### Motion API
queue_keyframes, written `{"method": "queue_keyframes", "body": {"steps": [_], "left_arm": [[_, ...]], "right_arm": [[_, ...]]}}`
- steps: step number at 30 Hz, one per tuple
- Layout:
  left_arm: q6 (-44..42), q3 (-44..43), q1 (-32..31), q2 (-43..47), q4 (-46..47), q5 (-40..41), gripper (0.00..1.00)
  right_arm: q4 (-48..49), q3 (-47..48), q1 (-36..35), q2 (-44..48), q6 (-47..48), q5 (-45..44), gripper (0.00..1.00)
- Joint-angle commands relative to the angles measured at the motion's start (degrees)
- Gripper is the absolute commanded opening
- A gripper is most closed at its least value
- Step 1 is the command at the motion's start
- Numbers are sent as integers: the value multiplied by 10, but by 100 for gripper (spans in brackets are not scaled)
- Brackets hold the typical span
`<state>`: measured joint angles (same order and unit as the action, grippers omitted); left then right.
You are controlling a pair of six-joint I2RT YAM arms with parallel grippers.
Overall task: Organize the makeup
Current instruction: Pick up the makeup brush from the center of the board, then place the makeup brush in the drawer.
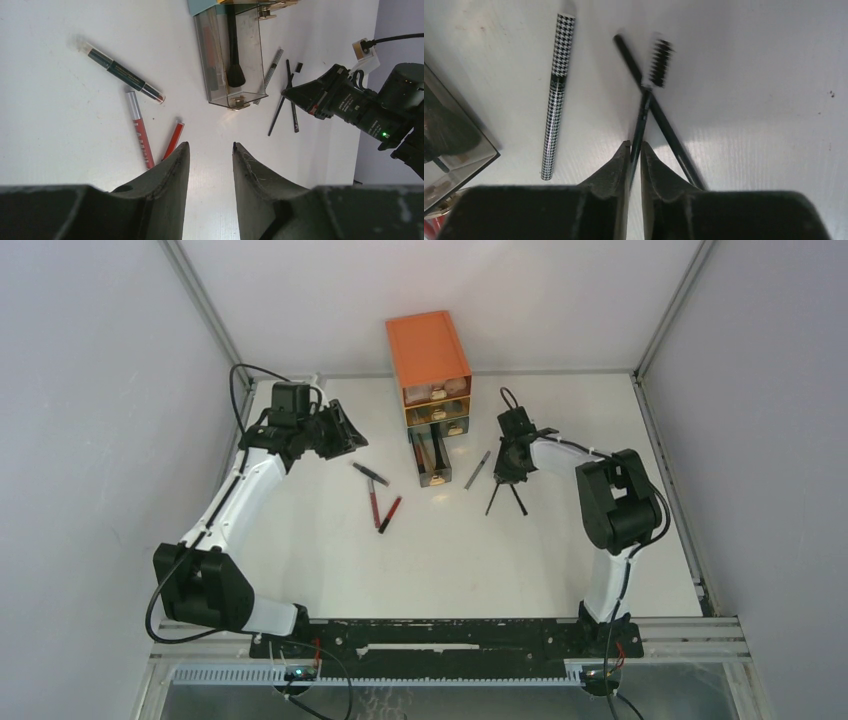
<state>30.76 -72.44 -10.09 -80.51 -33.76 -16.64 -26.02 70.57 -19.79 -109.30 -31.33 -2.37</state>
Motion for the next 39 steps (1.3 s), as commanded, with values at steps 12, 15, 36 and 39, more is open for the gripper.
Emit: {"method": "queue_keyframes", "body": {"steps": [12, 15, 36, 39], "left_arm": [[-21, 9, 4, 31, 9, 7, 41], [-21, 8, 4, 32, 9, 8, 41], [-26, 13, 7, 45, -2, 22, 42], [-28, 11, 7, 45, -3, 22, 42]], "right_arm": [[-9, 28, -23, 114, 17, 29, 0], [8, 40, -31, 128, 16, 78, 0], [23, 212, -86, -31, -50, 242, 0], [14, 224, -87, -47, -51, 232, 0]]}}
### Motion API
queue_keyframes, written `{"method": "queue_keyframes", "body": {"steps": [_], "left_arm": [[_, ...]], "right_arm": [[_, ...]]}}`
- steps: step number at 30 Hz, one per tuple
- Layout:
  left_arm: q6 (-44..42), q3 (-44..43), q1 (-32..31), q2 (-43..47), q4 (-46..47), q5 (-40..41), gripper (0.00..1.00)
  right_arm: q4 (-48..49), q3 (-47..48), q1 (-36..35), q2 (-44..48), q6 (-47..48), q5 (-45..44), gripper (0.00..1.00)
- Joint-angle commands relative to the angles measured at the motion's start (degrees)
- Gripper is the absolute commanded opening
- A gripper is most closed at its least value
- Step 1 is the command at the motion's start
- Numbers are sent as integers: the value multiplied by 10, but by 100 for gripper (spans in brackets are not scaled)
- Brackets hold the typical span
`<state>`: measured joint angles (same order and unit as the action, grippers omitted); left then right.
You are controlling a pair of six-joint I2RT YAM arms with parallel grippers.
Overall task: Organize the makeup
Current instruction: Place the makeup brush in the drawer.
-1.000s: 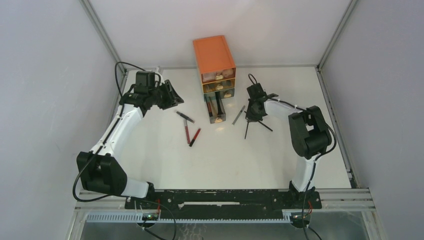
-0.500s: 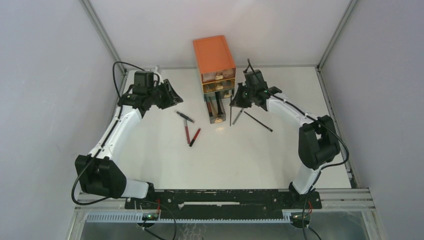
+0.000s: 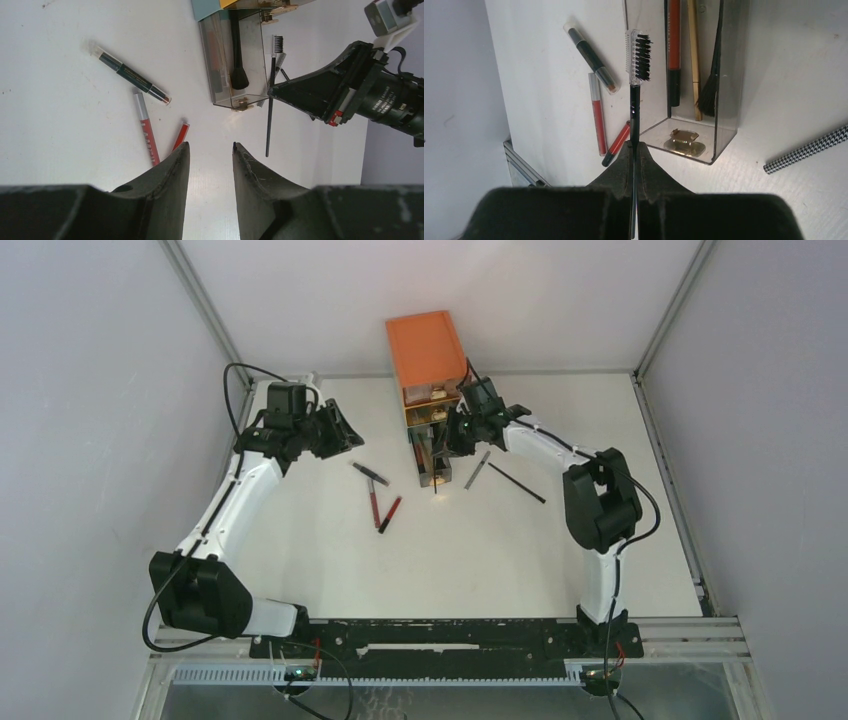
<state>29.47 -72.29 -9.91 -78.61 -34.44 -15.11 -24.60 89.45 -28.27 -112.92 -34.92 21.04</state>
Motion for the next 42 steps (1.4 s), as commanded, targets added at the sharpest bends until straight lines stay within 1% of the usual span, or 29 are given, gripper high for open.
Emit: {"method": "queue_keyframes", "body": {"steps": [1, 11, 12, 13, 15, 16, 18, 19, 23, 27, 29, 30, 32, 34, 38, 42], "left_arm": [[-15, 10, 6, 26, 3, 7, 42], [-16, 8, 7, 28, 2, 8, 42], [-16, 8, 7, 28, 2, 8, 41], [-16, 8, 7, 28, 2, 8, 41], [-16, 7, 7, 27, 1, 6, 42], [-15, 6, 7, 27, 1, 5, 41], [-16, 5, 8, 26, 1, 5, 42], [-16, 4, 7, 25, 1, 5, 41], [-16, 0, 8, 24, 0, 3, 42], [-16, 1, 7, 25, 0, 3, 41], [-16, 2, 7, 25, 0, 4, 42], [-16, 2, 7, 26, 0, 4, 42], [-16, 3, 7, 27, 1, 3, 41], [-17, 4, 7, 27, 3, 0, 42], [-14, 4, 7, 24, 9, -8, 42], [-13, 9, 7, 22, 11, -12, 42]], "right_arm": [[-1, 38, -2, -17, -16, -6, 0], [-11, 96, -1, -79, -31, -29, 1], [-9, 100, 0, -82, -32, -32, 4], [-7, 103, -1, -84, -34, -37, 8], [-3, 107, 0, -85, -33, -39, 27], [0, 107, 0, -83, -33, -39, 34], [4, 101, 1, -73, -30, -44, 44], [9, 93, 1, -62, -29, -49, 48], [35, 53, 2, -21, -23, -57, 49], [45, 5, 6, 30, -4, -71, 45], [44, -24, 12, 63, 17, -94, 43], [40, -47, 17, 80, 28, -118, 43], [39, -83, 33, 111, 58, -138, 44], [26, -108, 49, 131, 87, -154, 44], [-25, -135, 70, 143, 143, -222, 45], [-51, -169, 100, 148, 191, -245, 48]]}}
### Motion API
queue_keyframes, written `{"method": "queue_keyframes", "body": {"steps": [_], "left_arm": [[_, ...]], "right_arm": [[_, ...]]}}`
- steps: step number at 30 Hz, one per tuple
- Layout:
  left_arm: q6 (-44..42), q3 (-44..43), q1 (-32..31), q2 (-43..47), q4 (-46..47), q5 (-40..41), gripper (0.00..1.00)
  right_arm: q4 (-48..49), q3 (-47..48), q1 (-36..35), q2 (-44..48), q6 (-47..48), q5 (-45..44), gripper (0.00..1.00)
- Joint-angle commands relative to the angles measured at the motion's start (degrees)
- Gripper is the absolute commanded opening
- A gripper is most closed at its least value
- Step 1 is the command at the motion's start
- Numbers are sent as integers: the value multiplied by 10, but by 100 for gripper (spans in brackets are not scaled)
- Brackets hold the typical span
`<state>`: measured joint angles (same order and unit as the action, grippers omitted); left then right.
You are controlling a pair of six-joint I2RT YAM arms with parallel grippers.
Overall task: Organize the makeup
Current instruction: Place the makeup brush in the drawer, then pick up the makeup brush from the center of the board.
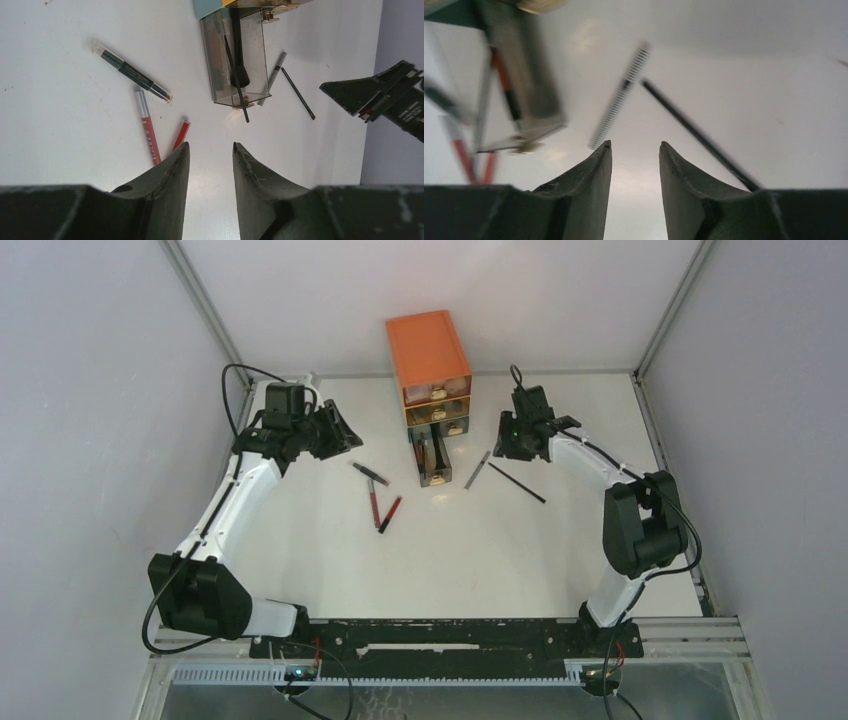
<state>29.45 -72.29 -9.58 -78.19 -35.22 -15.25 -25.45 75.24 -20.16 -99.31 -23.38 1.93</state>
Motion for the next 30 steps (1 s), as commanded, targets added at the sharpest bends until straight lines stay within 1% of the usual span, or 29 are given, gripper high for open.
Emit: {"method": "queue_keyframes", "body": {"steps": [1, 7, 13, 16, 21, 24, 27, 29, 30], "left_arm": [[-13, 10, 4, 18, 20, -11, 42], [-12, 10, 4, 12, 23, -15, 42], [-12, 10, 4, 12, 23, -15, 42], [-12, 11, 4, 13, 23, -15, 42], [-12, 12, 4, 16, 24, -13, 42], [-12, 12, 4, 16, 23, -14, 42], [-12, 12, 4, 16, 23, -13, 42], [-12, 12, 4, 16, 23, -12, 42], [-12, 12, 4, 16, 23, -12, 42]], "right_arm": [[-48, -31, 23, 10, 90, -55, 49], [-80, -21, 32, -33, 152, -51, 52], [-99, 12, 39, -102, 170, -18, 53], [-98, 17, 46, -123, 170, -11, 52], [-102, 12, 55, -133, 170, 15, 48], [-108, 9, 56, -129, 165, 20, 41], [-107, 0, 54, -119, 153, 27, 23], [-107, -5, 53, -112, 143, 30, 7], [-107, -7, 52, -109, 138, 34, 1]]}}
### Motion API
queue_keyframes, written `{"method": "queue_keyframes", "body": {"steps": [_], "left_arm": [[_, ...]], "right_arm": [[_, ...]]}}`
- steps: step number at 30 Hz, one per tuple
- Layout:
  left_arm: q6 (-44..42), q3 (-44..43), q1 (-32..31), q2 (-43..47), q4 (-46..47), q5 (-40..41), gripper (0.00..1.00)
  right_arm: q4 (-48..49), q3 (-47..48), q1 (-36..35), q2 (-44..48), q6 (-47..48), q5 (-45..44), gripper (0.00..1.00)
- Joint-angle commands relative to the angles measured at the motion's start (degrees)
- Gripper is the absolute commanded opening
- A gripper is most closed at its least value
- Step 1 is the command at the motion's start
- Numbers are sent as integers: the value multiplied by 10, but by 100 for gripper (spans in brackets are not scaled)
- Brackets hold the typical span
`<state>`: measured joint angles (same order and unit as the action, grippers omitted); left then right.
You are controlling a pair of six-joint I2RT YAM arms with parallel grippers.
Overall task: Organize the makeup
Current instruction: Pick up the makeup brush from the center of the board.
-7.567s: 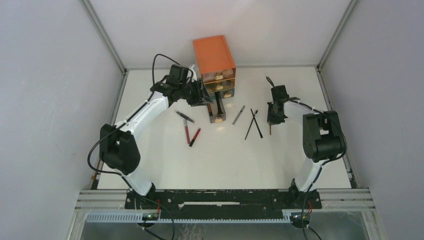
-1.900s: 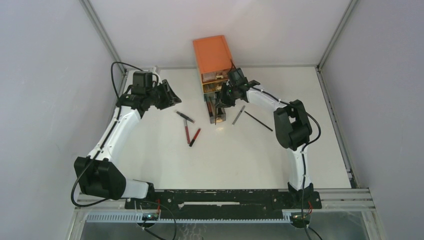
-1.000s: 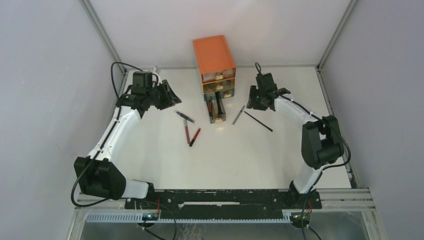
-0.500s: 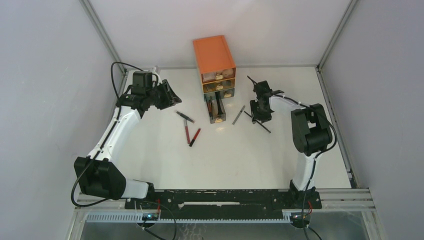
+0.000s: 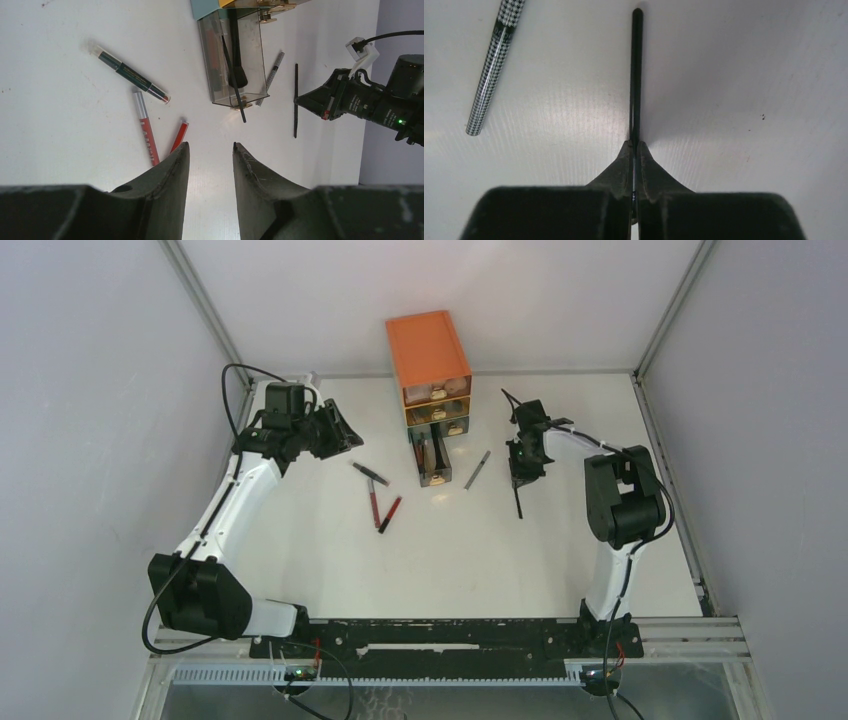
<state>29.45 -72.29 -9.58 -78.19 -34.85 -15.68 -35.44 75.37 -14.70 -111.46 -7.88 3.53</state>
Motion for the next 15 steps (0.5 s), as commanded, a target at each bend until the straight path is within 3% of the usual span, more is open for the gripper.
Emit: {"method": "queue_keyframes", "body": {"steps": [1, 15], "left_arm": [[-12, 12, 4, 16, 20, -8, 42], [-13, 7, 4, 15, 18, -5, 42]], "right_arm": [[-8, -9, -2, 19, -22, 26, 0], [45, 3, -33, 119, -94, 186, 0]]}}
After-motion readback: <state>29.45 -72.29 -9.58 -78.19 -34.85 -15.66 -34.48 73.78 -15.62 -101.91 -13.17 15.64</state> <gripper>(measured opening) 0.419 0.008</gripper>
